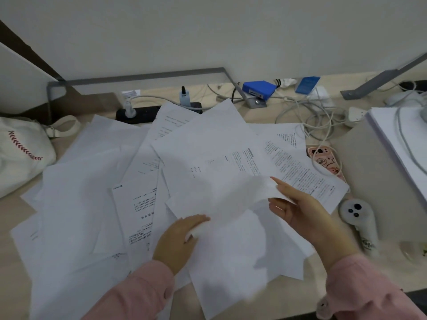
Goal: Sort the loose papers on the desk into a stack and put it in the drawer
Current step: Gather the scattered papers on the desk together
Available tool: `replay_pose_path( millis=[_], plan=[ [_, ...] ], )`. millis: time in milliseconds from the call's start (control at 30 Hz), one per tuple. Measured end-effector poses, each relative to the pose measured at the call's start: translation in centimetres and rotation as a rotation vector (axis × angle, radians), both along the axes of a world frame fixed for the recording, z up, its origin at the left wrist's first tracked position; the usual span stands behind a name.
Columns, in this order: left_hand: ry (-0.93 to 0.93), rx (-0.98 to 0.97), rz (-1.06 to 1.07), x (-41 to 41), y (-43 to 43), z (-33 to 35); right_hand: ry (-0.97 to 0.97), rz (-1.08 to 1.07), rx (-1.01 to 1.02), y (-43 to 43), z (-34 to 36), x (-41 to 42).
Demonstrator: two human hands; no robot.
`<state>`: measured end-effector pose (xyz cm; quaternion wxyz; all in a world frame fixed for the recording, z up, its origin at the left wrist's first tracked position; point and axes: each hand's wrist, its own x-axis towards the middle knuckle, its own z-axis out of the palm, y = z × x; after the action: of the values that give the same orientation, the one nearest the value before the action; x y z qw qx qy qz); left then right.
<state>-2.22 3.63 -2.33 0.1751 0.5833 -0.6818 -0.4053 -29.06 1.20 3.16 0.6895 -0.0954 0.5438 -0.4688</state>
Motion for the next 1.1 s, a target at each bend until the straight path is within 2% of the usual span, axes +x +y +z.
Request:
replay_pose_path(
  millis=[67, 133, 333, 433, 500, 633, 733, 833, 967, 1100],
  plan=[
    [0.254, 0.16, 0.201, -0.2, -1.0, 2.3, -0.07, -0.05, -0.038, -0.2, 0.6, -0.1],
    [0.404, 0.167, 0.297, 0.1, -1.7, 3.9, -0.007, -0.073, -0.036, 0.1, 0.5, -0.3],
    [0.56, 0.206, 0.525, 1.9, -2.5, 6.6, 0.669, 0.166, 0.118, 3.1, -2.7, -0.2],
    [0.578, 0.238, 0.609, 2.7, -2.2, 6.9, 0.802, 0.266, 0.174, 4.5, -4.3, 0.1],
    [0.574, 0.247, 0.639, 3.3, -2.1, 6.5, 0.733, 0.248, 0.2, 4.8, -5.1, 0.2],
    [0.524, 0.304, 0.745, 4.9, -1.8, 4.3, 0.23, -0.027, 0.231, 3.9, -5.5, 1.4],
    [0.457, 0.431, 0.779, 6.1, -1.1, 2.1, 0.037, -0.164, 0.264, 2.9, -6.3, 2.8],
    [0.443, 0.523, 0.774, 7.2, -0.3, 0.5, 0.003, -0.207, 0.301, 1.9, -7.2, 4.1],
    [0.409, 0.559, 0.757, 8.3, 0.6, -0.5, 0.083, -0.192, 0.335, 0.2, -8.1, 5.7],
    [0.368, 0.551, 0.767, 9.3, 1.1, -0.6, 0.185, -0.14, 0.281, -1.4, -9.0, 7.0]
  ],
)
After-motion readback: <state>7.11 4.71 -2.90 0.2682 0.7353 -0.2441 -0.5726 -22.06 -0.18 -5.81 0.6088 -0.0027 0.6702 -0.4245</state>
